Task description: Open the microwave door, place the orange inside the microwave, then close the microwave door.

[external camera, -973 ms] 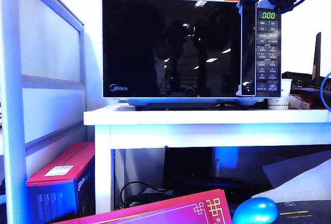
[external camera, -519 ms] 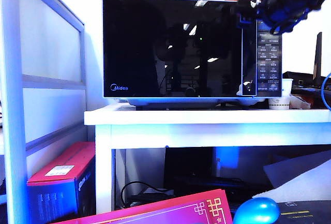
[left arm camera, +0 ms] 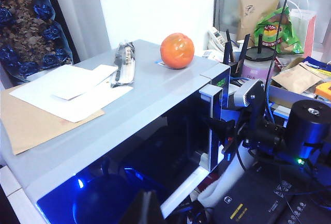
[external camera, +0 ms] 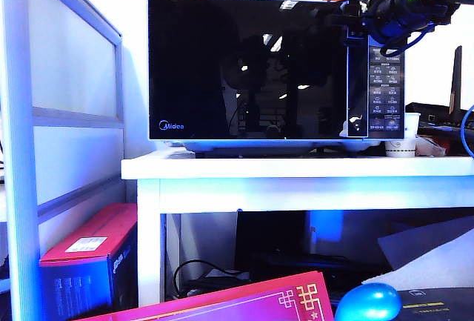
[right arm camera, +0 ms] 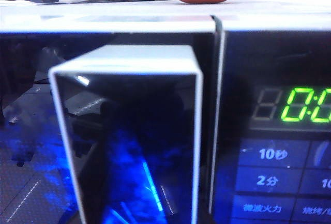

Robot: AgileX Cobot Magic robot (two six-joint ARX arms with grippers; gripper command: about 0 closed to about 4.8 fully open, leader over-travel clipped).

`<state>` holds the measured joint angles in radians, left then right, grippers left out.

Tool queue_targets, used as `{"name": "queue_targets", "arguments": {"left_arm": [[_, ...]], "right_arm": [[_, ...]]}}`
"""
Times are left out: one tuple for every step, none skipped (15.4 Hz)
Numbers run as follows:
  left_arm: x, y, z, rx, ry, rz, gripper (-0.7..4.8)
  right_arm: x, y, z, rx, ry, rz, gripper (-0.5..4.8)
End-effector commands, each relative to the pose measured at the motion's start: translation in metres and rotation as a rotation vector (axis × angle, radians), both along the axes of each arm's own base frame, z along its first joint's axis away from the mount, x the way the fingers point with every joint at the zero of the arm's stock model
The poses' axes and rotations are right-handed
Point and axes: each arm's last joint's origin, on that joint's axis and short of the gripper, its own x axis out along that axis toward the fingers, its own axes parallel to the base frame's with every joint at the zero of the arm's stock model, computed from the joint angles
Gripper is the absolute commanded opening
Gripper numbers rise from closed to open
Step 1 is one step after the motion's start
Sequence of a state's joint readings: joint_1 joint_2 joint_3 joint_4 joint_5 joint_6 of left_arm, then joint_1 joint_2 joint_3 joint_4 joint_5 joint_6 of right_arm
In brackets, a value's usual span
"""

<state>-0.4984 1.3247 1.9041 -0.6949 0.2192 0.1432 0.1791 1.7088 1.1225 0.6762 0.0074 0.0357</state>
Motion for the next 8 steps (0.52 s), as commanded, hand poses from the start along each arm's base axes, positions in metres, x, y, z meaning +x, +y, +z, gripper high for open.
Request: {"name": "queue_targets", "arguments": {"left_arm": [[-0.001,0.000,0.001,0.000,-0.013,-0.002,-0.03],[-0.001,0.000,0.001,0.000,-0.013,-0.003,-0.03],[-0.001,0.000,0.001,0.000,-0.012,-0.003,-0.03],[-0.001,0.000,0.001,0.001,-0.010,-0.003,-0.03],[-0.001,0.000,0.001,0.003,-0.007,-0.003,-0.03],[-0.001,0.000,0.001,0.003,-0.007,-0.003,-0.03],[-0.001,0.000,0.001,0.003,-0.007,-0.003,-0.03],[-0.001,0.000,0.001,0.003,-0.007,-0.002,-0.03]], "right_arm": [[-0.001,-0.002,0.007,0.014,-0.037,0.002,1.67],[-0.002,-0.001,0.009,0.014,-0.038,0.013,1.67],[-0.004,-0.001,0.011,0.012,-0.033,0.021,1.67],[-0.007,-0.001,0.015,0.010,-0.031,0.040,1.67],[-0.012,-0.002,0.022,0.008,-0.027,0.051,1.67],[-0.017,-0.003,0.027,0.007,-0.019,0.052,1.68],[-0.022,-0.004,0.032,0.005,-0.009,0.052,1.70],[-0.023,-0.004,0.035,0.005,-0.009,0.052,1.70]]}}
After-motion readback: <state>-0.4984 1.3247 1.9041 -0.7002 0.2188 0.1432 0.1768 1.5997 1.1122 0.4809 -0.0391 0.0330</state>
